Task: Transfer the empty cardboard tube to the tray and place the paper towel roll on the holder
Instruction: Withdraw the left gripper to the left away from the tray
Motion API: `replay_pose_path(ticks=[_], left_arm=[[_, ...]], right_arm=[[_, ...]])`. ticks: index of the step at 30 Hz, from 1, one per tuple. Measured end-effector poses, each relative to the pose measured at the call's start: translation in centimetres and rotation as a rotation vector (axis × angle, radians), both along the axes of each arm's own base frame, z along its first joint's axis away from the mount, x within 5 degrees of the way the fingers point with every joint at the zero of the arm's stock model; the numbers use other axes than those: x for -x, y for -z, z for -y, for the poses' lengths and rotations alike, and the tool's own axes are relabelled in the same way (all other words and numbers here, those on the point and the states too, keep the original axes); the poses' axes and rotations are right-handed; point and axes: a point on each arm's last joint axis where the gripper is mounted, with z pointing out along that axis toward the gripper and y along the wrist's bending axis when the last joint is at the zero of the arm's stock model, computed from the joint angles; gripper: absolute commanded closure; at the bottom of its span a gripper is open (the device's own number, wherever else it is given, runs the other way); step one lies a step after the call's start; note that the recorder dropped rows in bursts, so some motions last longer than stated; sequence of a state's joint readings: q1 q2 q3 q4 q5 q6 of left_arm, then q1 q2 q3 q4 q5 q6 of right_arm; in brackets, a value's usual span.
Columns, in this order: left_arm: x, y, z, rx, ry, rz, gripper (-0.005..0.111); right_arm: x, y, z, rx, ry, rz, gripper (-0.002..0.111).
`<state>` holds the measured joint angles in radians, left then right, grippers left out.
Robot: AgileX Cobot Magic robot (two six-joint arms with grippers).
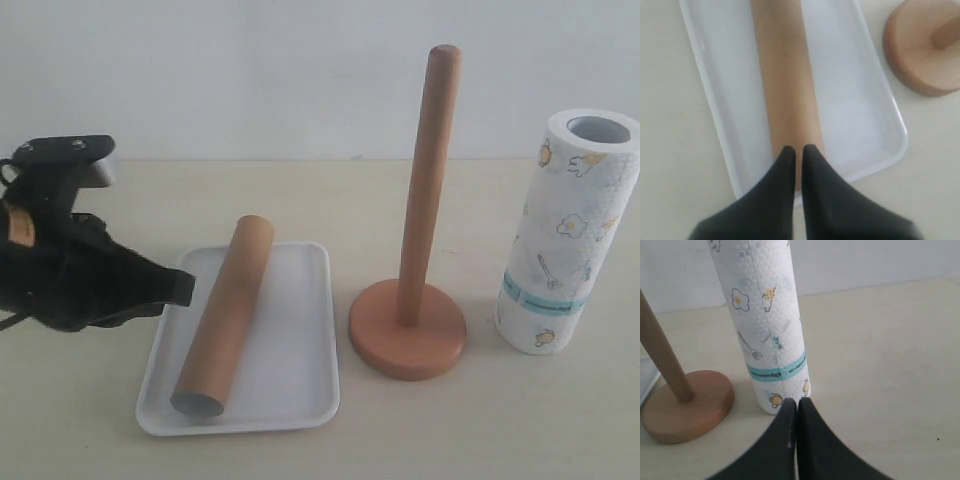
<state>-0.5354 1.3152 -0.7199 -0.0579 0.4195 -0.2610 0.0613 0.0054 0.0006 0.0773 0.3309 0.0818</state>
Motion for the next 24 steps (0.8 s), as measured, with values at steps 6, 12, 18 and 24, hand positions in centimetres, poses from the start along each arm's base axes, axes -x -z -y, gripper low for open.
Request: replay_pose_path(ticks=[6,12,18,24], left_arm=[[3.6,-0.8,-2.3,0.163,-0.029,0.252,0.103],[7.2,-0.7,-4.5,0.250,-0.037,0.404,0.103],[9.5,-1.2,-5.9,0.310,-0.043,0.481,0.103],[10.5,-2.4,-6.4,0.356,-0.042,0.555,0.103]], right_arm=[[0.0,0.0,0.0,0.000,0.000,0.000,0.108],[0.0,0.0,0.0,0.000,0.000,0.000,0.108],[0.0,0.0,0.0,0.000,0.000,0.000,0.108],[0.0,0.0,0.0,0.000,0.000,0.000,0.108]])
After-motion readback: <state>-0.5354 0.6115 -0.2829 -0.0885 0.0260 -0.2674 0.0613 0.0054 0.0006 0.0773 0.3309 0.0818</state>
